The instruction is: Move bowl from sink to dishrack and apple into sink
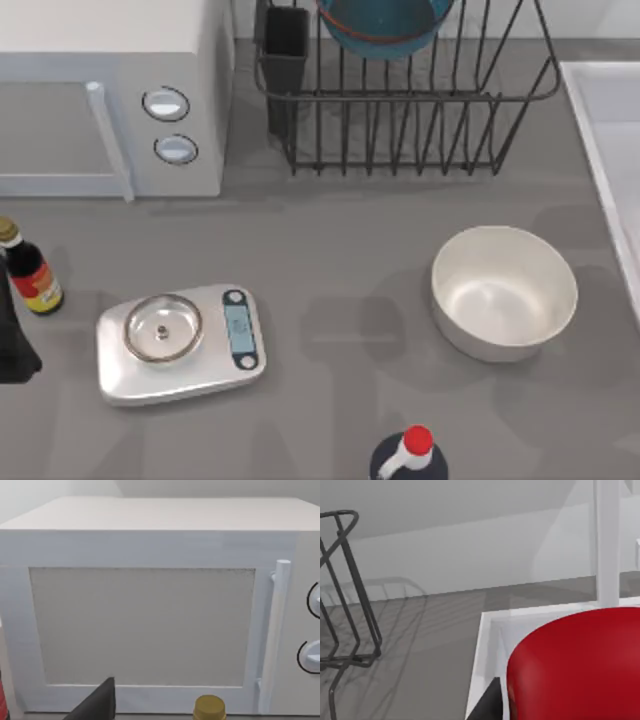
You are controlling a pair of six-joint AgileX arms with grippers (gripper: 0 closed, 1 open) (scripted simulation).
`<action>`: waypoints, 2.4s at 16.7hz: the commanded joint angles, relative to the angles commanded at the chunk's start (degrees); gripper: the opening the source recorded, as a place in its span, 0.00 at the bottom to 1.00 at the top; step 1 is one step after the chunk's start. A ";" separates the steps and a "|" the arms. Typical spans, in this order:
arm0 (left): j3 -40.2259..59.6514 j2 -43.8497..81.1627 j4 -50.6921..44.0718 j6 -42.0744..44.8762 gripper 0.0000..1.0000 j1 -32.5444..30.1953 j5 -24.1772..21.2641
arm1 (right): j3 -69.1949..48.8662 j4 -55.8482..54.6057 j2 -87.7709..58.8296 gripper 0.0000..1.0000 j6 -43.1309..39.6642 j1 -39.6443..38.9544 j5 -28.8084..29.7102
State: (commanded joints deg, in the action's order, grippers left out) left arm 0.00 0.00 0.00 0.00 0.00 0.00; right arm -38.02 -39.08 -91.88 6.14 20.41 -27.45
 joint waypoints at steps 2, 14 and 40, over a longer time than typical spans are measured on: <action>0.00 0.00 0.00 0.00 1.00 0.00 0.00 | 2.27 -6.62 2.65 0.00 -2.20 4.40 -0.74; 0.00 0.00 0.00 0.00 1.00 0.00 0.00 | 3.85 -14.85 4.03 0.00 -4.98 9.70 -1.21; 0.00 0.00 0.00 0.00 1.00 0.00 0.00 | 9.98 -60.29 -35.11 0.53 -5.31 9.84 -0.77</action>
State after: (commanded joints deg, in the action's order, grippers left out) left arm 0.00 0.00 0.00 0.00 0.00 0.00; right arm -28.04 -99.36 -126.99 0.83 30.25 -28.21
